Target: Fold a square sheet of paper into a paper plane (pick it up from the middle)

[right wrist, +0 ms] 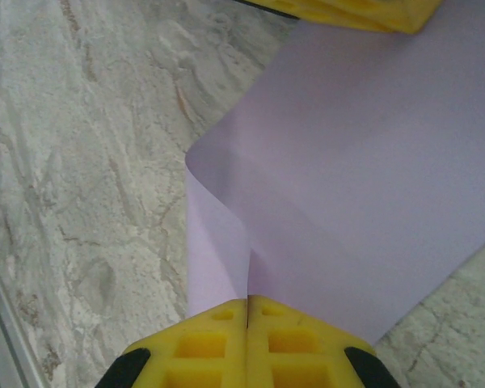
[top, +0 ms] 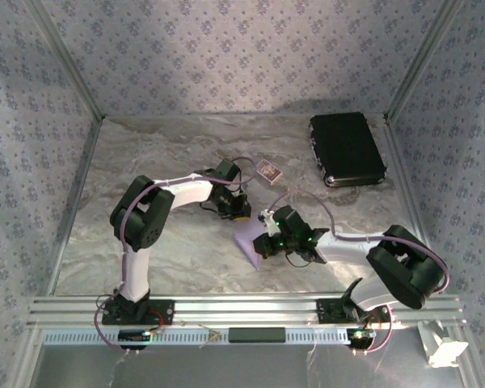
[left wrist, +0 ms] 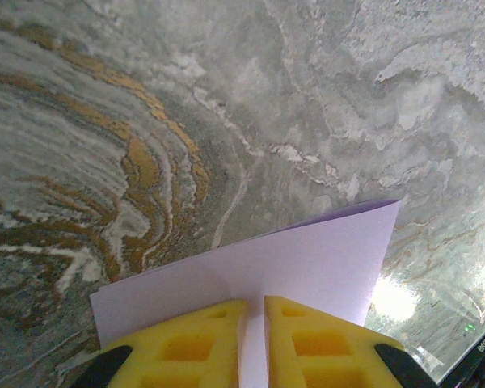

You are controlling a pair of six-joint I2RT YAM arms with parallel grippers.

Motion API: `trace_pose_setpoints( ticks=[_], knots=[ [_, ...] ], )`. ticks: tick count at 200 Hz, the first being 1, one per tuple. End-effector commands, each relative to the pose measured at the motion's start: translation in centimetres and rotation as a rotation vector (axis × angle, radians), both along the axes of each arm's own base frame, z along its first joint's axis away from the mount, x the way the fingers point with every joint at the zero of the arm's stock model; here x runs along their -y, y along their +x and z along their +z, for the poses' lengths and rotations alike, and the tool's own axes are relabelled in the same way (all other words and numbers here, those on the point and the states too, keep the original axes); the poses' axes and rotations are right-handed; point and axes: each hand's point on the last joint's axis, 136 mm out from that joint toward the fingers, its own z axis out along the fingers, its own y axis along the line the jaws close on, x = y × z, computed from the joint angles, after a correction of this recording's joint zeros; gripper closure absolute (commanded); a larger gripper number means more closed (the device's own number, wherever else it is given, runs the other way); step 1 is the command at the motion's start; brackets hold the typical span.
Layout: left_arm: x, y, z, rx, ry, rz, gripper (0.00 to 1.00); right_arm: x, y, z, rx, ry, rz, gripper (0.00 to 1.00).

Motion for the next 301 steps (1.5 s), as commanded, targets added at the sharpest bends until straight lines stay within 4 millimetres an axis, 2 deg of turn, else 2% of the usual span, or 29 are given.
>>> trace_pose_setpoints(
  ticks=[1, 87, 182, 301],
  knots=[
    [-1.6, -1.0, -1.5, -0.018, 0.098, 0.011, 0.85, 0.4, 0.8, -0.5, -0.018, -0.037, -0.051, 1.00],
    [-1.8, -1.0, -1.5, -0.008, 0.096, 0.033, 0.86, 0.5, 1.4, -0.9, -0.021, -0.057, -0.079, 1.00],
    [-2.3, -0.8, -1.2, 0.007, 0.111, 0.070, 0.86, 0.8, 0.8, -1.1, -0.042, -0.080, -0.061, 1.00],
    [-1.9, -0.6, -1.2, 0.012, 0.088, 0.068, 0.86, 1.0, 1.5, -1.5, -0.040, -0.116, -0.080, 1.00]
  ],
)
